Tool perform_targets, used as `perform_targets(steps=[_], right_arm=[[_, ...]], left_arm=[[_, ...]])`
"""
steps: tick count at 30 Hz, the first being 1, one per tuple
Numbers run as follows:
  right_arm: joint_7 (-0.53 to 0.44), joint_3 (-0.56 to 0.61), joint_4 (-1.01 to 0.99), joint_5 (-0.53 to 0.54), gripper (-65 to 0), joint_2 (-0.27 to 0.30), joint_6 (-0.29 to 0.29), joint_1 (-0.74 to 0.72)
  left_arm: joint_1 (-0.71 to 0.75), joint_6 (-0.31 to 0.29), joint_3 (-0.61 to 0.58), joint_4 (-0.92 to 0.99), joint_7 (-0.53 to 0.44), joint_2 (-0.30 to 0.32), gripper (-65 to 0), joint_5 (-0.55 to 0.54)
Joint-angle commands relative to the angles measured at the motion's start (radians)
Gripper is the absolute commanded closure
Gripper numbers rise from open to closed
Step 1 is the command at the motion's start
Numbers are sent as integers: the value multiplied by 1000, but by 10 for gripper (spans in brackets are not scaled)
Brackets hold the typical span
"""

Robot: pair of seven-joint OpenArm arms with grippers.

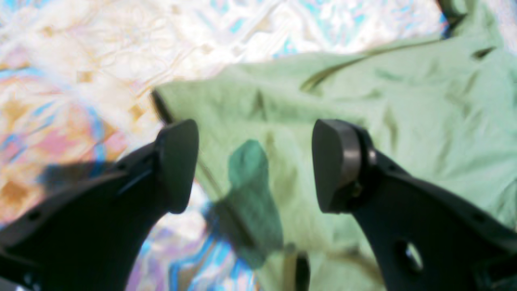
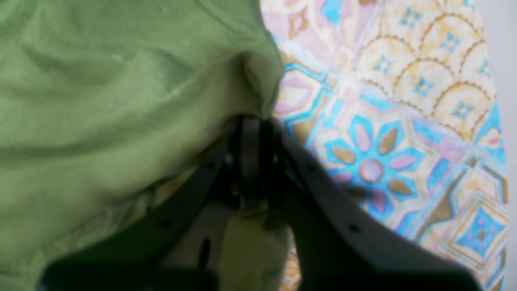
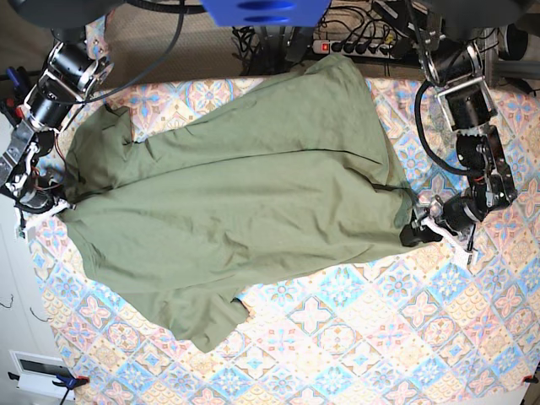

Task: Layout the t-shirt on the table in an organized manner, then fold the t-shirt properly
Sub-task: 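Reach the left gripper down to the shirt hem corner and grasp it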

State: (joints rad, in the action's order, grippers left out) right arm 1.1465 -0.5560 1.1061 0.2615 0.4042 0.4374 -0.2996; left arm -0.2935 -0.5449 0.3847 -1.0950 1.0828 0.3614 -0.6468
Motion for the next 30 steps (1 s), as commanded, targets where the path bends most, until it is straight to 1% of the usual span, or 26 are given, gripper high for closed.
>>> perform_targets(steps=[1,4,7,18,20,30], right_arm=[[-13,-2,18,5,-22,28,1,-22],[-15,-2,18,5,-22,28,1,-22],[-15,-2,18,5,-22,28,1,-23],[-15,-2,18,6,-22,25,1,-26],[-15,-2,18,6,-22,9,1,-26],[-15,-2,18,6,-22,0,1,-26]], left_arm=[[-40,-7,3,11,-36,18,-432,-26],[-65,-7,-2,75,-80,18,-433,-24],[-68,-7,-2,106,-99,18,-433,-23],[-63,-7,1,106,-108,18,-433,-23],[-63,-7,3,106,-106,18,-433,-23],[-62,-5,7,106,-105,18,-433,-29]])
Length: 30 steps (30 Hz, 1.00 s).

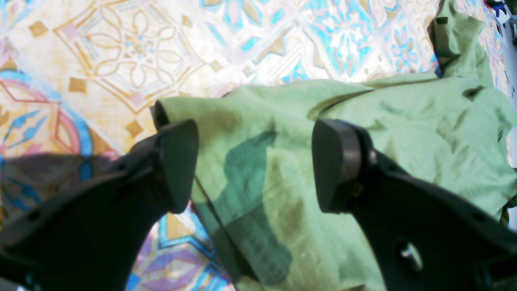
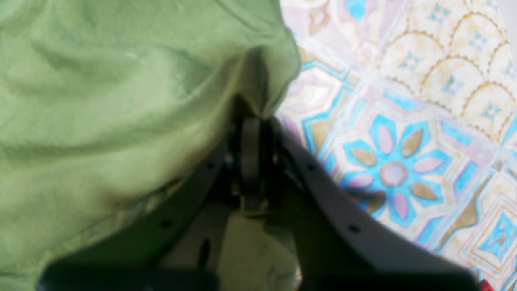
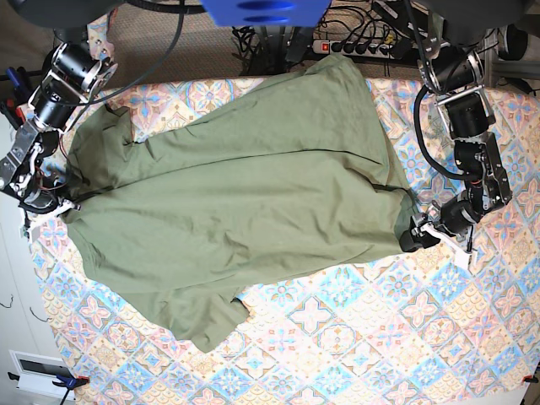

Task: Layout the t-shirt on the table in an organized manner, then fold the t-shirt properly
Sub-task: 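Reach the left gripper down to the shirt hem corner and grasp it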

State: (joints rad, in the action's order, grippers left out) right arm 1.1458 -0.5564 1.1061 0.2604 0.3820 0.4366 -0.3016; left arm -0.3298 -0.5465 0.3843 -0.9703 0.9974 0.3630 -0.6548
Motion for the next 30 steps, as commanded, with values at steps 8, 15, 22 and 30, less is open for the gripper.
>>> perform_targets(steps=[8,15,22,30], right_arm=[[-14,-1,18,7,-22,22,1,-24],[-14,-1,18,7,-22,21,1,-24],[-14,-1,18,7,-22,21,1,-24],[-11,-1,21,9,-22,21,1,-23]], left_arm=[[-7,-4,104,-19,-19,17,-433,-15],[-2,59,104,-19,-21,-19,-433,-13],[-9,59,97,-17,-21,-68,-433,-12],[-13,59,20,41,-96,-77,-410,-16]])
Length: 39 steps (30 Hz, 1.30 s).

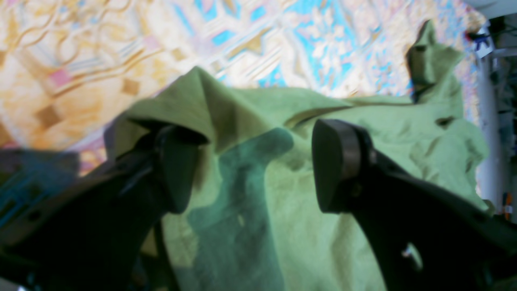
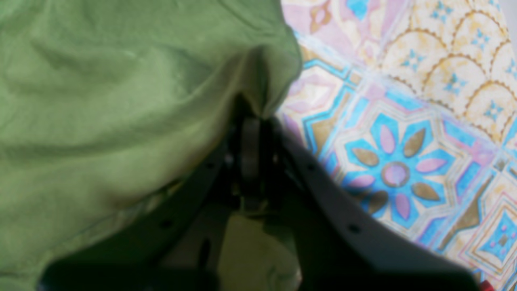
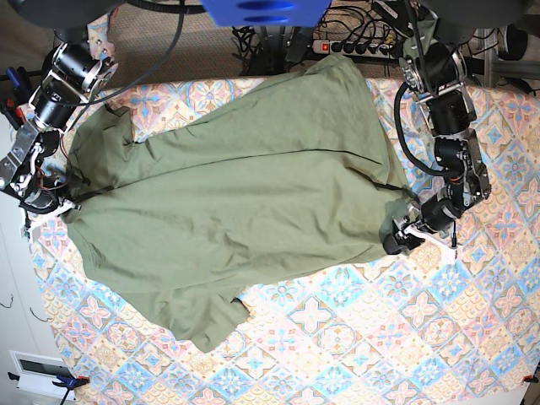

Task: Layout the t-shirt on the table in an organized manner, then fold the t-shirt properly
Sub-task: 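Reach the left gripper down to the shirt hem corner and grasp it, then pull the hem corner with the left gripper to stretch the shirt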

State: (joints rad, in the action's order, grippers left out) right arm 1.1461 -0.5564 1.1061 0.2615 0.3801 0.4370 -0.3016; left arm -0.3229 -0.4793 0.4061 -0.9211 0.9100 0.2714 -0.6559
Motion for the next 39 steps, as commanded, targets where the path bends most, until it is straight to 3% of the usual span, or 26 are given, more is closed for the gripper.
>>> perform_targets(steps=[1,3,5,6,9,15,18,22,25,27,30,32,36,39], right_arm=[[-11,-1,21,8,-22,23,1,-23],[-11,-1,21,9,-22,23,1,-23],[-11,-1,21,9,-22,23,1,-23],[-11,-1,22,9,-22,23,1,-23],[-13,-3,24,9,-22,23,1,-23],[-16,-9,27,11,-22,26,1,-24],[-16,-11,29,14,-21,29,3,-24],[-11,-11,29,94,-21,29,4,-24],[-11,-3,27,134,-22,29,4,-21],[-13,-3,24,126,-22,29,4,-21],[-15,-3,19,108,-22,29,4,-24],[-15,-3,19,100,-22,29,4,-24],[-11,-1,19,100,-22,29,4,-24],[-11,-1,19,100,-22,29,4,-21]], left_arm=[[-31,-8,-11,9,-10,15,-375,-15],[-54,-8,-13,30,-15,16,-220,-15],[-80,-6,-11,37,-62,18,-10,-14],[-98,0,-11,41,-85,24,0,-12],[-186,44,-11,78,-125,67,-17,-14],[-394,49,-22,179,-145,157,0,-11],[-493,49,-74,268,-168,202,0,-11],[-549,50,-178,342,-272,228,0,-12],[-554,54,-267,391,-334,228,-82,-12],[-548,58,-310,396,-360,225,-196,-12],[-522,110,-342,396,-371,220,-385,-14],[-516,112,-359,396,-389,205,-473,-14],[-490,112,-365,392,-377,197,-433,-20],[-396,110,-362,277,-226,197,-347,-26]])
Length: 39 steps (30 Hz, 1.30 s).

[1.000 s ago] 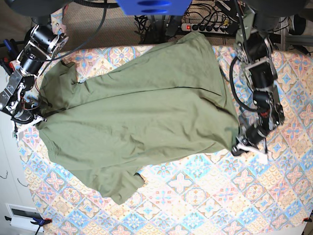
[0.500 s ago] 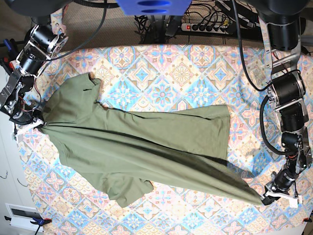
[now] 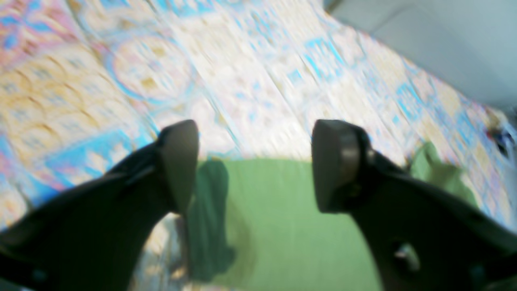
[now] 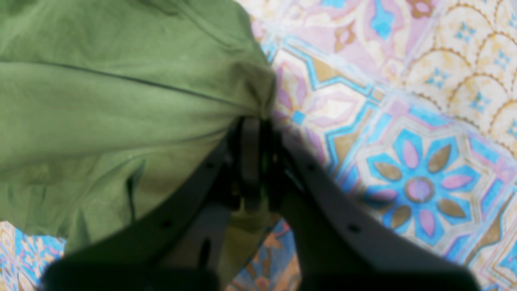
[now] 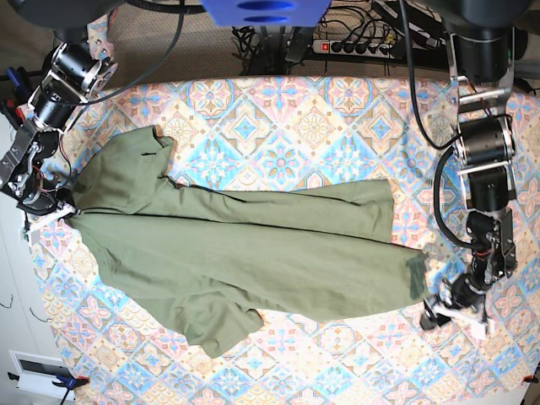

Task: Layout the t-shirt on the table in an organized manner, then fold the t-shirt properly
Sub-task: 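Pull the hem corner with the left gripper to stretch the shirt, then drag the hem with the left gripper back toward the shirt's side edge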

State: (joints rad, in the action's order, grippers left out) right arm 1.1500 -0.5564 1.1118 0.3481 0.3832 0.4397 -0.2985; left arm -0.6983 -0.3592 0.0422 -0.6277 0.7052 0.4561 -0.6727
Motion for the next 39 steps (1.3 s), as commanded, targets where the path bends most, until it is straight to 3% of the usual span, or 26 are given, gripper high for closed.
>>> perform_targets(steps=[1,4,8,13,19,33,35,38,39], right_arm=[[-15,-1,14,13,-22,26,1,-24],[-15,-1,14,13,-22,26,1,-24],[-15,-1,17,13,-22,26,1,-23],[-15,0,14,13,-22,21,1,-23],[-18,85,17,13,-21,21,1,-23],[-20,88,21,18,-20,21,0,-23],[-20,86,21,18,-20,21,0,-23],[-20,86,17,18,-20,21,0,-23],[-20,85,17,16,-20,21,0,-23]], left_arm=[[38,-10,3,-106,55,13,-316,-22],[243,-10,29,-400,207,16,-252,-86],[497,-1,106,-708,308,8,-257,-121],[655,-1,207,-829,360,-36,-257,-121],[701,-1,242,-826,357,-76,-257,-117],[601,-10,244,-639,356,-198,-243,-123],[602,-30,244,-651,359,-205,-191,-126],[610,-93,241,-671,367,-205,0,-163],[616,-94,241,-671,370,-205,0,-173]])
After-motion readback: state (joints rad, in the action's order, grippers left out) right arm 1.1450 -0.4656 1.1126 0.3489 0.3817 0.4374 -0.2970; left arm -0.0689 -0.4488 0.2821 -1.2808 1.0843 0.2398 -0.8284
